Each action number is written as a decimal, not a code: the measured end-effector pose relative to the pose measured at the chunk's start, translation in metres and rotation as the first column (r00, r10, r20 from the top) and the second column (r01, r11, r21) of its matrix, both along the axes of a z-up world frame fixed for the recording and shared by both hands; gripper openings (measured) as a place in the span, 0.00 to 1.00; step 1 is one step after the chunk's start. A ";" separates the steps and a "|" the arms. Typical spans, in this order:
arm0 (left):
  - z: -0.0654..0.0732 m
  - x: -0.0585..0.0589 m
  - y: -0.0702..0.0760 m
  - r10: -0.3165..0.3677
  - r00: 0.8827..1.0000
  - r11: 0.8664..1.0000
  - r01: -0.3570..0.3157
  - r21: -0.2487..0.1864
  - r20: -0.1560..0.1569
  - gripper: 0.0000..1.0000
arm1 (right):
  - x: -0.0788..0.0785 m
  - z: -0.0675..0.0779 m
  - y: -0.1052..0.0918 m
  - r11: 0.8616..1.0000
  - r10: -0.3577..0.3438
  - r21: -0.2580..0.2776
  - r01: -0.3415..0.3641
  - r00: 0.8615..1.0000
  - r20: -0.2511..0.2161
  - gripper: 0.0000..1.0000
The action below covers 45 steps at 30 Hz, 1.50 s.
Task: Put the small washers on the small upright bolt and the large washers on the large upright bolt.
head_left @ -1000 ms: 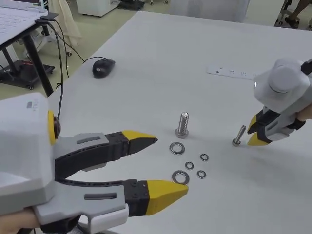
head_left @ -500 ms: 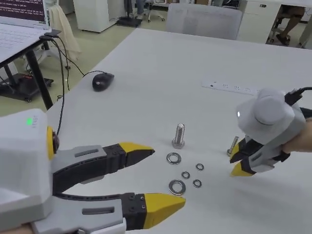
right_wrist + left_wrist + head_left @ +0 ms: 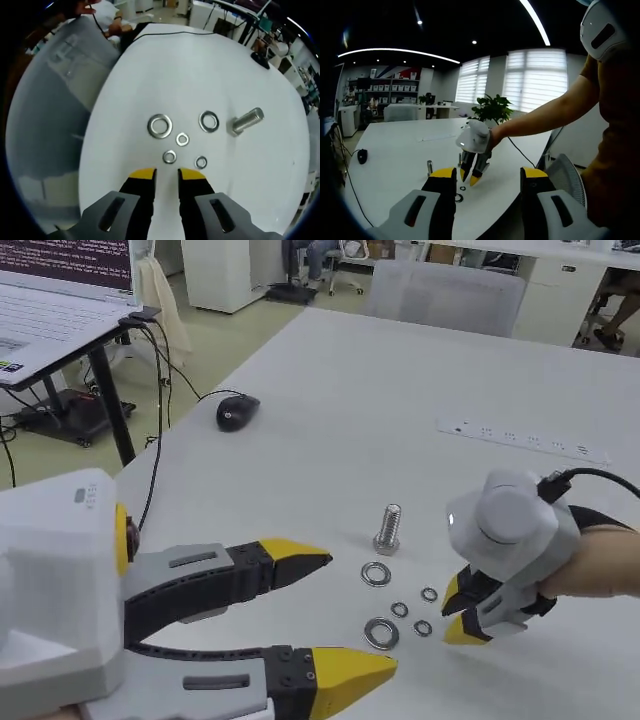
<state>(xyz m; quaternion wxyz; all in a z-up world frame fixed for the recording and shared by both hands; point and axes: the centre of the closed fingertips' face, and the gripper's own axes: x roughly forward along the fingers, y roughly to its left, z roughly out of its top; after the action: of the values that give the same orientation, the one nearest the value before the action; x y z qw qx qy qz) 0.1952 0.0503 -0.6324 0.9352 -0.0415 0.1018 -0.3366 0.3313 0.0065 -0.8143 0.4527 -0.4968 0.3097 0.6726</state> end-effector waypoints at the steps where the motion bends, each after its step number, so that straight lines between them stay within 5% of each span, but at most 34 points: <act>1: 0.000 0.000 0.000 0.000 1.000 1.000 0.000 -0.001 0.002 0.50 | 0.000 -0.001 0.000 1.000 0.003 -0.003 -0.003 1.000 -0.002 0.18; 29: 0.002 0.002 0.002 0.013 1.000 1.000 -0.013 -0.012 0.017 0.50 | -0.009 -0.012 0.011 0.989 0.123 -0.079 -0.121 0.992 0.015 0.19; 45: -0.001 0.005 0.001 0.010 1.000 1.000 -0.010 -0.008 0.009 0.50 | -0.007 -0.013 0.012 0.994 0.083 -0.075 -0.083 0.996 0.009 0.16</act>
<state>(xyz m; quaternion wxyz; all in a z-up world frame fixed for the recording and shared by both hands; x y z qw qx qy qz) 0.2005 0.0512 -0.6338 0.9371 -0.0441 0.0964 -0.3325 0.3241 0.0185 -0.8273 0.4073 -0.5298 0.3110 0.6758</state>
